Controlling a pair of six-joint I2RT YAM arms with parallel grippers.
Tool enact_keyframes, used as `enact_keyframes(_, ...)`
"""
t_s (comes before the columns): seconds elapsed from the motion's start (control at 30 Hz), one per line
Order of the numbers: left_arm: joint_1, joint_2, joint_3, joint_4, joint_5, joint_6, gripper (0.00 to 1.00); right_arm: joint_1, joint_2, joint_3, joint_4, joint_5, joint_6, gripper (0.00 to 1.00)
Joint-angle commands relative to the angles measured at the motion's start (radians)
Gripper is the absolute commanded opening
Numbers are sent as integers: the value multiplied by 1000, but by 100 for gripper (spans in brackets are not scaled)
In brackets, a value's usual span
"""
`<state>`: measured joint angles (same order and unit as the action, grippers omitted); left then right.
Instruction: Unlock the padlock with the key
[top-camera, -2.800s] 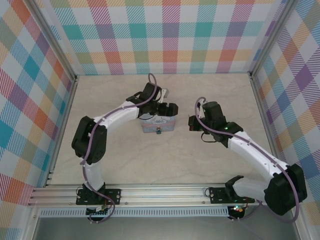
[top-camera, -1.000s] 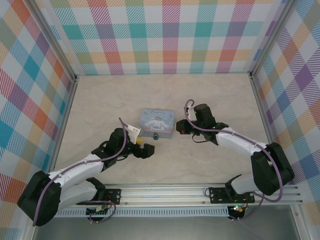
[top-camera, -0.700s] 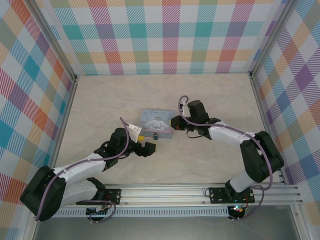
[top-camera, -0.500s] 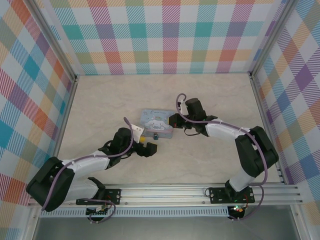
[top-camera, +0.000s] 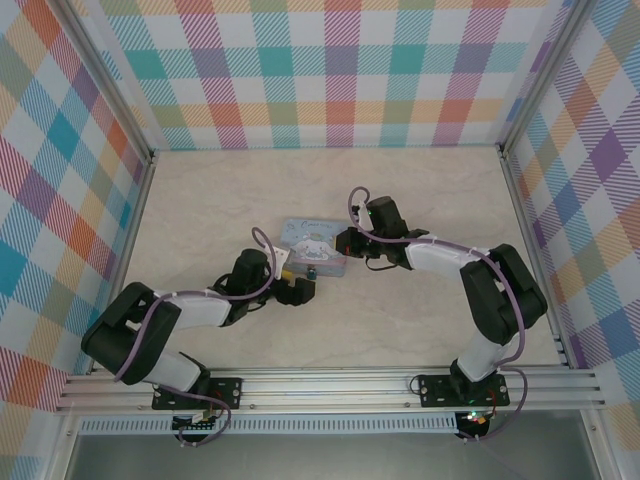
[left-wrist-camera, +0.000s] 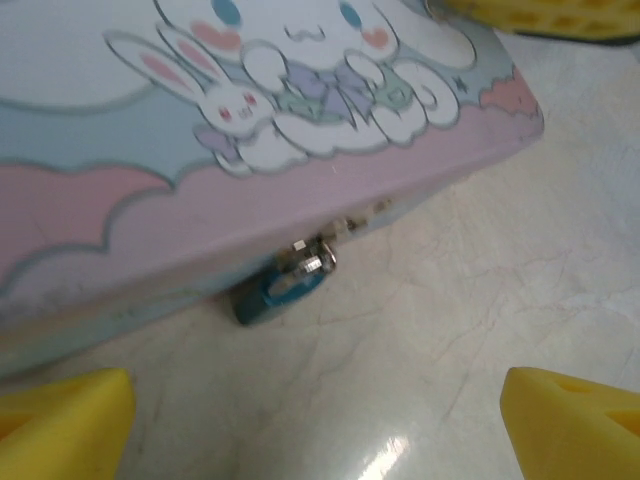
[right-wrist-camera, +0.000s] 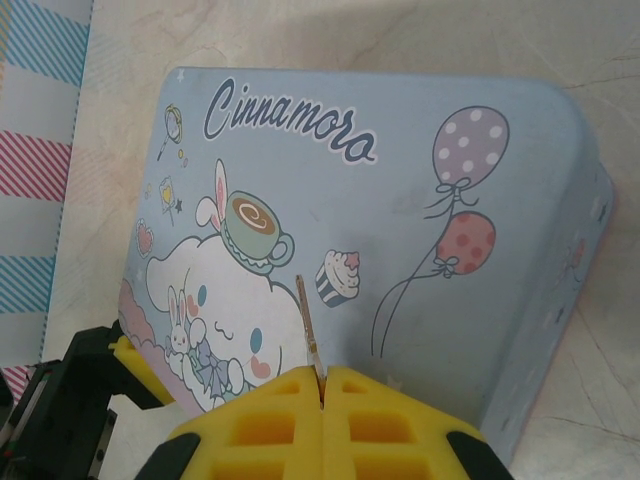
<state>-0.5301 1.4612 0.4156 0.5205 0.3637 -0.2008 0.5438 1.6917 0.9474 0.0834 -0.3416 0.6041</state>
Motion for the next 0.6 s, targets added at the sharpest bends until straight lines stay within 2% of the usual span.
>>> enact_keyframes(0.0,37,36,43,66,55,4,93,6,25,-26,-50,14,23,0)
enact_keyframes(0.17,59,78,71,76,95,20,91,5,31,-44,-51,16,25,0)
enact_keyframes(0.33,60,114,73,88,149,46,84,5,35,-41,-44,12,20,0)
enact_keyframes(0.57,55,192,54,200,174,4,78,6,34,-30,-55,10,2,0)
